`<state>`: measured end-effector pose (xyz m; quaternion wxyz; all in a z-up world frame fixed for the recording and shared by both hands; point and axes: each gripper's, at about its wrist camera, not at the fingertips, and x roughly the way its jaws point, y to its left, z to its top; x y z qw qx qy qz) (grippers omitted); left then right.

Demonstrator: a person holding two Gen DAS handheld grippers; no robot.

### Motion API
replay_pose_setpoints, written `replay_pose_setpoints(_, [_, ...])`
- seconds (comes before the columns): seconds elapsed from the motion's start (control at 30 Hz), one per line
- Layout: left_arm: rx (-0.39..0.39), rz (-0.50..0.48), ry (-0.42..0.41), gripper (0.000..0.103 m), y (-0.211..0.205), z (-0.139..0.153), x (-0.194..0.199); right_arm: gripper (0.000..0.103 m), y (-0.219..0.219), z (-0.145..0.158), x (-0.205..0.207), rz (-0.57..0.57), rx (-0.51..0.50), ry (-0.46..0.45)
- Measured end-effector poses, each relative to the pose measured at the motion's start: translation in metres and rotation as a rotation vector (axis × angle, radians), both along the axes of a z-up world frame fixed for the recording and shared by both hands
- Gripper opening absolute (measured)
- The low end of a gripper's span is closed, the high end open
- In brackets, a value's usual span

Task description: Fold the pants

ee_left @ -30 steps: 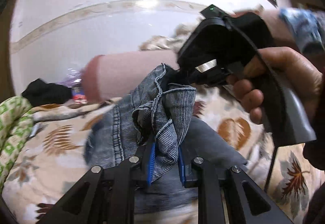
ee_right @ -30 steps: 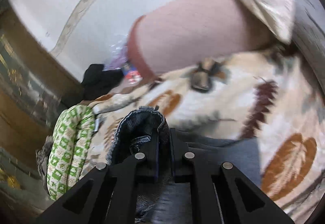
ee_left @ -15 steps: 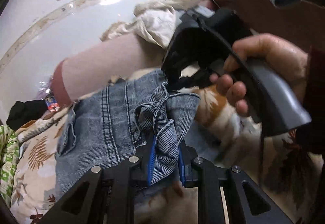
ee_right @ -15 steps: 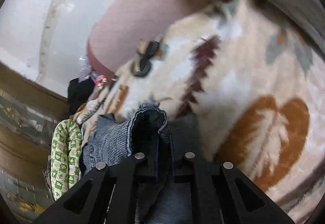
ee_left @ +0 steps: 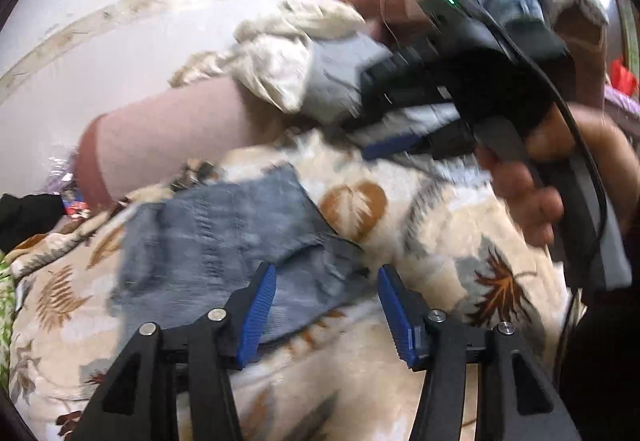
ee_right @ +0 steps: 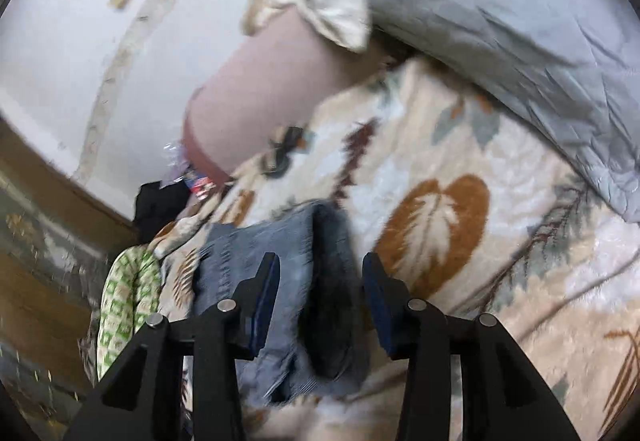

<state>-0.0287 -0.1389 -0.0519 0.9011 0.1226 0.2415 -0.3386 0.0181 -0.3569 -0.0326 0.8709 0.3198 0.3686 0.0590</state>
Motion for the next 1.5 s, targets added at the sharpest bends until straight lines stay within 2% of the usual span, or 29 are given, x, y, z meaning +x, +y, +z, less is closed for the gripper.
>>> replay_pose_setpoints(0.17, [-0.076, 0.215, -0.037, 0.061, 0.056, 0.019, 0.036, 0.044, 0.037, -0.001, -0.001, 0.086, 0.015, -0.04])
replay_pose_setpoints(0.27, [-0.093, 0.365, -0.004, 0.061, 0.09, 0.019, 0.069, 0.044, 0.052, -0.013, 0.012, 0.116, 0.013, -0.016])
replay_pose_setpoints(0.33, [-0.071, 0.435, 0.012, 0.061, 0.104, 0.011, 0.082, 0.044, 0.059, -0.019, 0.02, 0.125, 0.023, -0.009])
replay_pose_setpoints(0.4, [-0.013, 0.486, 0.036, 0.065, 0.111, 0.0, 0.096, 0.044, 0.063, -0.025, 0.026, 0.14, 0.035, 0.013])
replay_pose_setpoints(0.47, [0.002, 0.507, 0.121, 0.066, 0.116, -0.016, 0.11, 0.044, 0.073, -0.029, 0.033, 0.174, 0.016, 0.04])
replay_pose_setpoints(0.53, [-0.037, 0.494, 0.245, 0.066, 0.12, -0.032, 0.119, 0.044, 0.082, -0.034, 0.036, 0.206, -0.028, 0.055])
replay_pose_setpoints(0.57, [-0.043, 0.489, 0.277, 0.066, 0.121, -0.037, 0.119, 0.044, 0.085, -0.038, 0.038, 0.217, -0.042, 0.071])
replay_pose_setpoints(0.7, [-0.017, 0.468, 0.294, 0.067, 0.117, -0.046, 0.116, 0.044, 0.088, -0.063, 0.045, 0.235, -0.049, 0.185])
replay_pose_setpoints(0.83, [0.018, 0.452, 0.314, 0.069, 0.116, -0.053, 0.121, 0.044, 0.098, -0.072, 0.045, 0.269, -0.12, 0.205])
replay_pose_setpoints(0.93, [-0.055, 0.459, 0.433, 0.071, 0.128, -0.065, 0.133, 0.044, 0.099, -0.082, 0.045, 0.266, -0.127, 0.214])
replay_pose_setpoints(1.0, [-0.084, 0.472, 0.459, 0.072, 0.134, -0.064, 0.134, 0.044, 0.099, -0.08, 0.043, 0.269, -0.142, 0.209])
replay_pose_setpoints(1.07, [-0.067, 0.492, 0.429, 0.071, 0.136, -0.058, 0.13, 0.044, 0.097, -0.075, 0.042, 0.266, -0.142, 0.216])
replay_pose_setpoints(1.13, [-0.059, 0.514, 0.378, 0.07, 0.138, -0.047, 0.122, 0.044, 0.089, -0.067, 0.04, 0.251, -0.098, 0.212])
replay_pose_setpoints(1.2, [-0.084, 0.504, 0.301, 0.071, 0.138, -0.029, 0.112, 0.044, 0.08, -0.054, 0.038, 0.221, -0.078, 0.159])
replay_pose_setpoints(1.27, [-0.088, 0.484, 0.231, 0.071, 0.132, -0.017, 0.105, 0.046, 0.071, -0.038, 0.039, 0.178, -0.104, 0.082])
replay_pose_setpoints(1.37, [-0.086, 0.438, 0.151, 0.071, 0.118, -0.008, 0.098, 0.047, 0.067, -0.03, 0.049, 0.138, -0.119, 0.017])
replay_pose_setpoints(1.5, [-0.025, 0.379, 0.153, 0.071, 0.094, -0.02, 0.104, 0.047, 0.068, -0.039, 0.067, 0.121, -0.16, -0.002])
